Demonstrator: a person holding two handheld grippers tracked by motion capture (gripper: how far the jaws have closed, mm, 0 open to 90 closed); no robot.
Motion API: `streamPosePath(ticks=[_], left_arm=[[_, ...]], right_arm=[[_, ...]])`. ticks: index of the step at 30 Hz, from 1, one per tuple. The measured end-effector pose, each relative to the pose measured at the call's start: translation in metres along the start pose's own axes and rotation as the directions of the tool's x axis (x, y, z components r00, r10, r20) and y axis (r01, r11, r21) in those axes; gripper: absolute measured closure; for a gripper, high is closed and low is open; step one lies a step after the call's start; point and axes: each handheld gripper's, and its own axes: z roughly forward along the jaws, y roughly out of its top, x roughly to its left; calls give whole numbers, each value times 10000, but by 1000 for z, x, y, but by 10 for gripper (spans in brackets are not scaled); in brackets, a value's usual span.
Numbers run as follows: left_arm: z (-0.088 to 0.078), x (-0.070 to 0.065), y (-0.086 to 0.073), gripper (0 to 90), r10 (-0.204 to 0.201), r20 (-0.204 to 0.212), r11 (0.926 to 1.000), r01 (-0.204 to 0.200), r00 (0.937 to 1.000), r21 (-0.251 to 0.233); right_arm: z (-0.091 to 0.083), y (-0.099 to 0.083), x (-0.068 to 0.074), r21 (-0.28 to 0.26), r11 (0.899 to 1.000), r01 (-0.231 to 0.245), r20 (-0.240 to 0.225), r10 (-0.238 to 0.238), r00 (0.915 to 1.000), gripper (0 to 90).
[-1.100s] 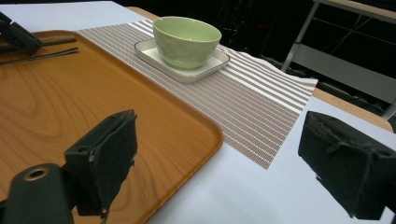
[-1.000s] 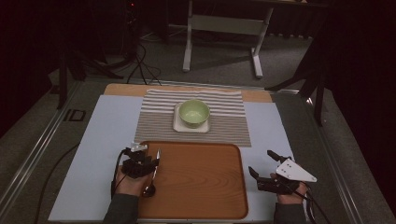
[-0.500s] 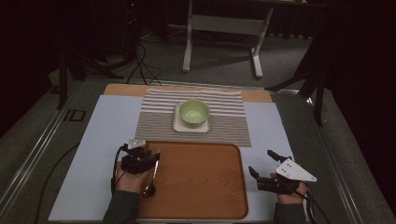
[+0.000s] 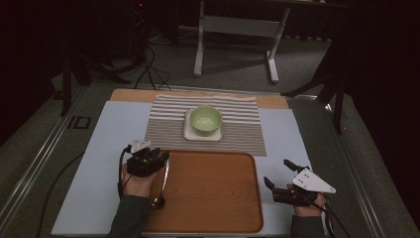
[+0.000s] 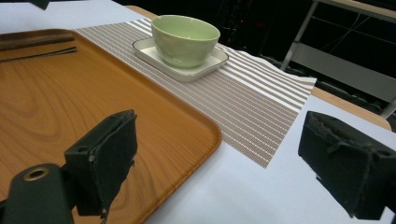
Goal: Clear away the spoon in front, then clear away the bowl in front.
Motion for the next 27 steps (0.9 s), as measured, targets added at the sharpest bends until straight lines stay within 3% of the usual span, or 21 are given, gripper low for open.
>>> streamPosePath(ticks=[2,8,10,18,27], left_arm=[[1,0,3,577,10,1,9999,-10,10000,-111],[9,-5,14,564,564,94,9972,-559,9984,-488],[14,-8,19,557,959,121,9939,-951,9953,-556],[33,-17,44,529,1645,236,9845,-1626,9861,-652],[50,-13,70,511,1674,256,9820,-1644,9856,-929]], right_arm=[[0,0,0,4,10000,4,5,-4,10000,112],[0,0,0,-4,10000,2,6,-2,10000,112],[0,0,0,-3,10000,3,8,-3,10000,112],[-1,0,0,-9,10000,-31,17,31,10000,112],[-1,0,0,9,10000,-33,35,33,10000,112]])
